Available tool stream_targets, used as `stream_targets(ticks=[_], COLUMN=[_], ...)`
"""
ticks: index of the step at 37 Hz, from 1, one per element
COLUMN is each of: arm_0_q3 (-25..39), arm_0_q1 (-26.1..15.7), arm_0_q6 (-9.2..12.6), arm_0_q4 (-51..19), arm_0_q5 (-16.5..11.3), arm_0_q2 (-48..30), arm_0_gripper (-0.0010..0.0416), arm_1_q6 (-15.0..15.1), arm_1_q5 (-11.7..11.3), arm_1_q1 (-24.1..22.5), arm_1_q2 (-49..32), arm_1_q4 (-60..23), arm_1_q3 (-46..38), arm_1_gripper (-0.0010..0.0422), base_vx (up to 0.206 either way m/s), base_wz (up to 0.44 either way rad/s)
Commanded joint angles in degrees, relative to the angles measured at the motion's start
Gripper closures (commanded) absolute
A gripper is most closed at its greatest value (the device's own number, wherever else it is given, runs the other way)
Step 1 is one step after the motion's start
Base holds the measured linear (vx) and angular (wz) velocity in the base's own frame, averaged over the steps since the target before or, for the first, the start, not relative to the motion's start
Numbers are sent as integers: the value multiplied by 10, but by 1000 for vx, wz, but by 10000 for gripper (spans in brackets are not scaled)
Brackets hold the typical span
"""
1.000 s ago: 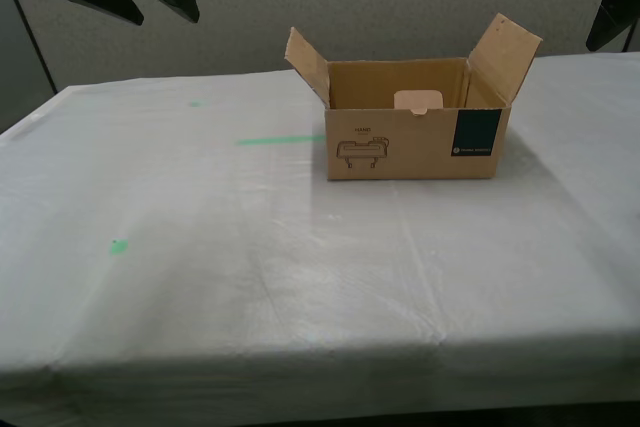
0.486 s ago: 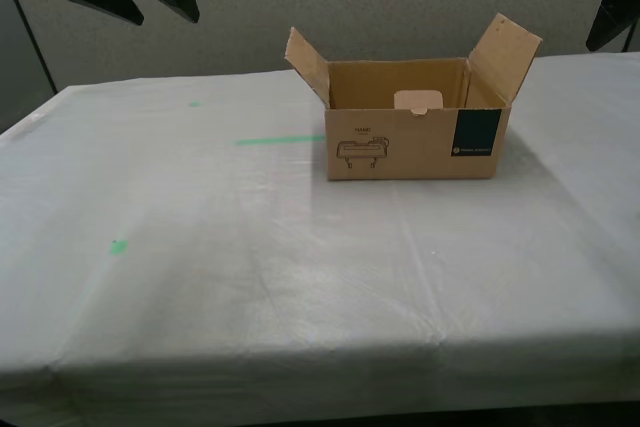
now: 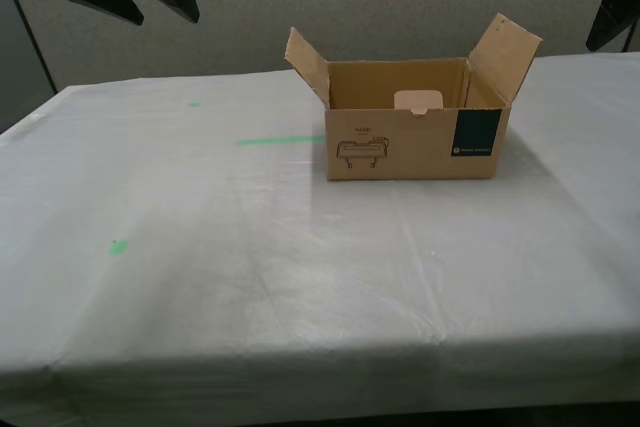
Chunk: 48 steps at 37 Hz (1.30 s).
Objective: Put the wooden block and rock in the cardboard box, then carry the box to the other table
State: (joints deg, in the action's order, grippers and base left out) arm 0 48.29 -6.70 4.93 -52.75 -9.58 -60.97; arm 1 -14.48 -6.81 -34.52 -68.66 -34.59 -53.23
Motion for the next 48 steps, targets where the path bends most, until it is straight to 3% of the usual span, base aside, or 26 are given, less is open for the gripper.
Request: stream_targets(ticks=[1,48], arm_0_q3=[0,0], arm_0_q1=[0,0], arm_0_q6=[0,0], arm_0_q4=[0,0], arm_0_q5=[0,0], arm_0_q2=[0,0], arm_0_gripper=[16,16], arm_1_q6=[-1,-1], arm_1_q5=[-2,-2], arm_1_q1=[0,0], arm_1_q2=[0,0], arm_1_q4=[0,0], arm_1_q3=[0,0], arm_1_gripper=[117,117], base_vx=[0,0], base_wz=[0,0])
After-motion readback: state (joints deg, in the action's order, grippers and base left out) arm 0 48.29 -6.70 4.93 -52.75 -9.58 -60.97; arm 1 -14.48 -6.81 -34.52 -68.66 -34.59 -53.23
